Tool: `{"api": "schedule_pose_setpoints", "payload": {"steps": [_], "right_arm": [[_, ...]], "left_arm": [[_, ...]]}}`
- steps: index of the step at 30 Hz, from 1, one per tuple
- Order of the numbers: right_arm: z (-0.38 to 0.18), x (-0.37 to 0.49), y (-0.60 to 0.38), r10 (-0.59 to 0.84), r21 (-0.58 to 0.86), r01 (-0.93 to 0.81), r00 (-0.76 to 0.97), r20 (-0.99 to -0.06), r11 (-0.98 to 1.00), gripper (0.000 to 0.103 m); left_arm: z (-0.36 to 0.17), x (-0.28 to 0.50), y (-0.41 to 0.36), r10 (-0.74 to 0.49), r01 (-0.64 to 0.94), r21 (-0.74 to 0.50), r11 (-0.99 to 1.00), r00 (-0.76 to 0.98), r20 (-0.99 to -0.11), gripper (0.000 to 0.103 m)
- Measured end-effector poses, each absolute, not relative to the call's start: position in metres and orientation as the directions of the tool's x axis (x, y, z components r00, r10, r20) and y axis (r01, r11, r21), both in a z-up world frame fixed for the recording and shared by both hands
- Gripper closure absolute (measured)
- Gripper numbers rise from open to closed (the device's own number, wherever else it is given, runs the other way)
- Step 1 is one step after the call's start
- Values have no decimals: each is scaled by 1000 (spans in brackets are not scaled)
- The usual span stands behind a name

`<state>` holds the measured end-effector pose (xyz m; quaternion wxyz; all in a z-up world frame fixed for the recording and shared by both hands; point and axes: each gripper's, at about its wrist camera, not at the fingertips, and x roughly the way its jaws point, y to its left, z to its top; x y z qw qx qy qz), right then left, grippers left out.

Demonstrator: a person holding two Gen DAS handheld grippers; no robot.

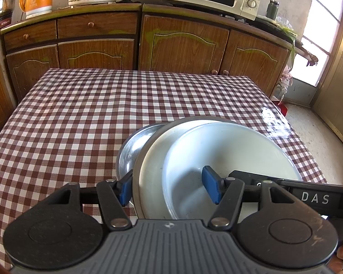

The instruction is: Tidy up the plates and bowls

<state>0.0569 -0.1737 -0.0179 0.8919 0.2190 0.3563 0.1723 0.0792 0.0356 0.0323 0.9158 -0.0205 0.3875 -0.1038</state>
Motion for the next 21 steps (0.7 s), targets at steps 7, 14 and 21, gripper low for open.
{"api": "schedule_pose_setpoints", "payload": {"steps": [7, 14, 21], "right_arm": [[-20, 62, -176, 463, 513, -149, 686, -562, 845, 48], [-23, 64, -177, 461, 513, -147, 685, -563, 846, 49], [-32, 75, -181, 460, 513, -142, 681, -570, 846, 48]], "left_arm": [[29, 85, 33, -205, 171, -120, 978, 676, -708, 40], [24, 89, 31, -206, 171, -121, 978, 674, -710, 40], [18, 97, 28, -208, 170, -125, 978, 670, -713, 40]]}}
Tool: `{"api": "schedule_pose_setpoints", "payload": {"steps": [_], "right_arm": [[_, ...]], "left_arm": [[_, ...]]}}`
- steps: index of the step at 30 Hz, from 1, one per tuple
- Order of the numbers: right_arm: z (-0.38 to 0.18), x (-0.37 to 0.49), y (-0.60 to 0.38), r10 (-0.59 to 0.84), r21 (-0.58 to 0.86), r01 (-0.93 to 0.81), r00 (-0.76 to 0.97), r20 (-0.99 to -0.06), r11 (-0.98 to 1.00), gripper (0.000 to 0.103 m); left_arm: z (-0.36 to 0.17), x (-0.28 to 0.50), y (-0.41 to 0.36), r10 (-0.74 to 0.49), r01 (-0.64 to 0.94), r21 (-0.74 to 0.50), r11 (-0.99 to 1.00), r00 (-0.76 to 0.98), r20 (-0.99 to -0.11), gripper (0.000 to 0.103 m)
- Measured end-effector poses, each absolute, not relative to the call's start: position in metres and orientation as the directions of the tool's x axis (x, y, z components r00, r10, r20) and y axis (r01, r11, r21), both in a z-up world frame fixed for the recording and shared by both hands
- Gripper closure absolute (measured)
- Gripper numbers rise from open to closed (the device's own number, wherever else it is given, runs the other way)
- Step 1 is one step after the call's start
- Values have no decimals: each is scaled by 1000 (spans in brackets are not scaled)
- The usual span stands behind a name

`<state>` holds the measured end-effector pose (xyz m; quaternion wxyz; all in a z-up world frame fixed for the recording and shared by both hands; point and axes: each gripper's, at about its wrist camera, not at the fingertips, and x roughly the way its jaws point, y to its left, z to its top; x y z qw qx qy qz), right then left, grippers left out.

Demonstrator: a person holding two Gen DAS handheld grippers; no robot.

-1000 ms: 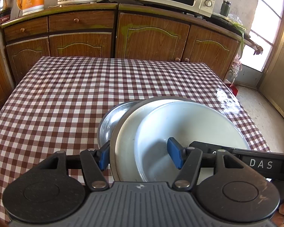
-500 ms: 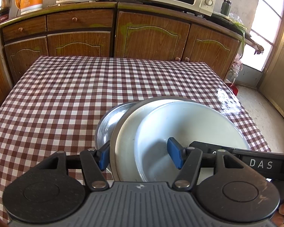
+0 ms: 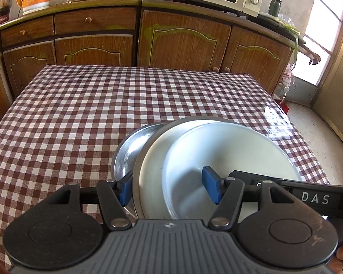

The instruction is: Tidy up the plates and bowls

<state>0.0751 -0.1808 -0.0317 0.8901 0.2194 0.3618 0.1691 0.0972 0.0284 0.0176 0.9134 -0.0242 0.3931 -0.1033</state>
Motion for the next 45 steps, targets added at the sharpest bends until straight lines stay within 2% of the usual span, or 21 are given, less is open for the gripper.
{"api": "schedule_pose_setpoints", "payload": {"steps": [42, 45], "right_arm": [[-37, 116, -171, 481, 533, -145, 664, -573, 834, 49], [-37, 119, -165, 467, 506, -154, 667, -581, 849, 49]], "left_arm": [[9, 130, 43, -192, 161, -113, 980, 659, -727, 40], [9, 127, 34, -135, 167, -27, 986, 682, -719, 43]]}}
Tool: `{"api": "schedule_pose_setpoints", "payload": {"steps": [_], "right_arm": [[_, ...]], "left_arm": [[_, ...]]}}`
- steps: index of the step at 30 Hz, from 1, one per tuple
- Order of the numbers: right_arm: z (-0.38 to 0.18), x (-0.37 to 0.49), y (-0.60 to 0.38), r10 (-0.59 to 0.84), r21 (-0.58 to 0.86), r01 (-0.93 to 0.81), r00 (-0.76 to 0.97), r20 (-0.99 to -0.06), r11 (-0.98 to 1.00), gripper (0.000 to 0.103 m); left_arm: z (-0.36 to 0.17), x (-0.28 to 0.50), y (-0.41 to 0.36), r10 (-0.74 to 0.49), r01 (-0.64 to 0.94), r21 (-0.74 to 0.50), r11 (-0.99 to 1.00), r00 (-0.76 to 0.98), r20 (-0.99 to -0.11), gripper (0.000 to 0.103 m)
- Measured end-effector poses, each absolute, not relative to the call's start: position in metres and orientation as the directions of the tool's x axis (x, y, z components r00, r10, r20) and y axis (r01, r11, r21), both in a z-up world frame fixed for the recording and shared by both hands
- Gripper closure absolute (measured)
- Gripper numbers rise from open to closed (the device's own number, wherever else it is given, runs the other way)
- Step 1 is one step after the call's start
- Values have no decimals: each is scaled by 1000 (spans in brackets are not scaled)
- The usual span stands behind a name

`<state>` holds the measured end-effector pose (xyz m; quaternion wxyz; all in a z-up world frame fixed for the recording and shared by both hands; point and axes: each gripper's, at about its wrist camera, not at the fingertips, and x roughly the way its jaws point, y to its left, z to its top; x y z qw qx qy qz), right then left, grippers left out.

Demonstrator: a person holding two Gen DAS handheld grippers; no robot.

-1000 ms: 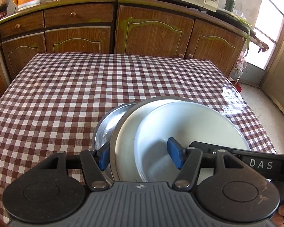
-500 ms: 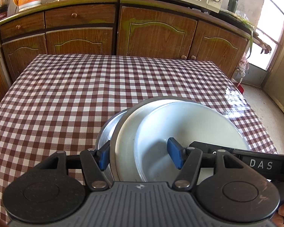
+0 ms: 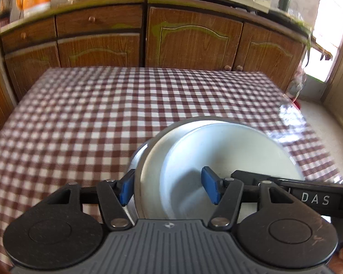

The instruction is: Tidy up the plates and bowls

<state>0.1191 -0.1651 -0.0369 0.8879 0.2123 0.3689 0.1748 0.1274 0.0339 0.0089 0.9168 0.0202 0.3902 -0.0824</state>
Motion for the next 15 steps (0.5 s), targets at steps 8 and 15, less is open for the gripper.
{"api": "schedule_pose_setpoints", "payload": {"steps": [8, 15], "right_arm": [[-57, 140, -166, 448, 541, -69, 652, -612, 838, 50], [-76, 149, -177, 483, 606, -27, 631, -606, 795, 52]], "left_arm": [[-13, 150, 41, -168, 135, -105, 985, 649, -742, 38], [-14, 152, 52, -197, 130, -148, 980, 646, -738, 39]]}}
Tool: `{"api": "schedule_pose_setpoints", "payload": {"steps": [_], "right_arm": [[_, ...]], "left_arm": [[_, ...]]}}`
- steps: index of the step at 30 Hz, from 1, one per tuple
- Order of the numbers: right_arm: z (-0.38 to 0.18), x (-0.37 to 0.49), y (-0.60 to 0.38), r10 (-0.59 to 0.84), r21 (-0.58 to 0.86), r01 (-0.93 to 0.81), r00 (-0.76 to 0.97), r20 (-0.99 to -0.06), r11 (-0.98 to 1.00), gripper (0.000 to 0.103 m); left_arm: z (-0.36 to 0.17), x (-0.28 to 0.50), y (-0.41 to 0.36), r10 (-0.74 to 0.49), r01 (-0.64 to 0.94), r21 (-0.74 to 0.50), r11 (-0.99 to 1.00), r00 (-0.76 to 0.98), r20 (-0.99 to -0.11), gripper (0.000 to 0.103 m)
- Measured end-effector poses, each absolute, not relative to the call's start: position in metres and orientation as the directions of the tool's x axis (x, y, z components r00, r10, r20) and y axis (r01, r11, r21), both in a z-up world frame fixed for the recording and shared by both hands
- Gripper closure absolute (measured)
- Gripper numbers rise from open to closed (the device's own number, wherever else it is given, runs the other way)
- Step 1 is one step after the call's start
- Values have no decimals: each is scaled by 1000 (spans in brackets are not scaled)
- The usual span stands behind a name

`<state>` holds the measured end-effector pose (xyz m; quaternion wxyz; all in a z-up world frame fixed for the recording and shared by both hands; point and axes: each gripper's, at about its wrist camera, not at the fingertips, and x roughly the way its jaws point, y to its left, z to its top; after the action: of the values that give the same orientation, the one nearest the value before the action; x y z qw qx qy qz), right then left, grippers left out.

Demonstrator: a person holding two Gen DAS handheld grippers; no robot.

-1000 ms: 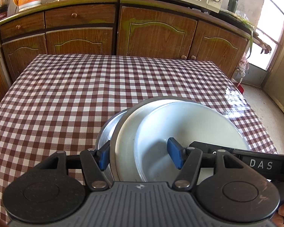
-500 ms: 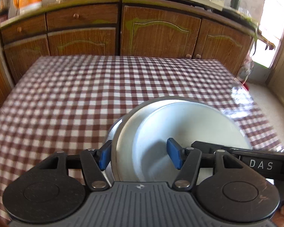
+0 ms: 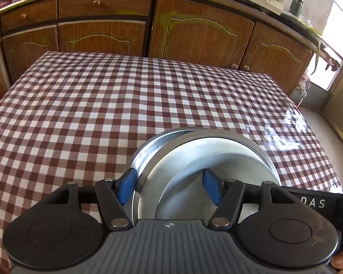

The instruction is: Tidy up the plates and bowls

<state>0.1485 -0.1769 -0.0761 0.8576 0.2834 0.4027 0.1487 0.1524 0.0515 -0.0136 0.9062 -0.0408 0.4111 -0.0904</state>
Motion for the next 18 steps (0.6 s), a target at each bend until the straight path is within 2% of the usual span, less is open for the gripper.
{"api": "schedule_pose_setpoints", "payload": {"steps": [12, 18], "right_arm": [[-94, 146, -200, 515, 663, 18, 614, -598, 749, 55], [-93, 150, -202, 497, 653, 26, 625, -601, 757, 64]], "left_arm": [[-19, 163, 48, -178, 130, -123, 984, 647, -741, 40], [-22, 167, 46, -199, 142, -140, 980, 645, -737, 42]]}}
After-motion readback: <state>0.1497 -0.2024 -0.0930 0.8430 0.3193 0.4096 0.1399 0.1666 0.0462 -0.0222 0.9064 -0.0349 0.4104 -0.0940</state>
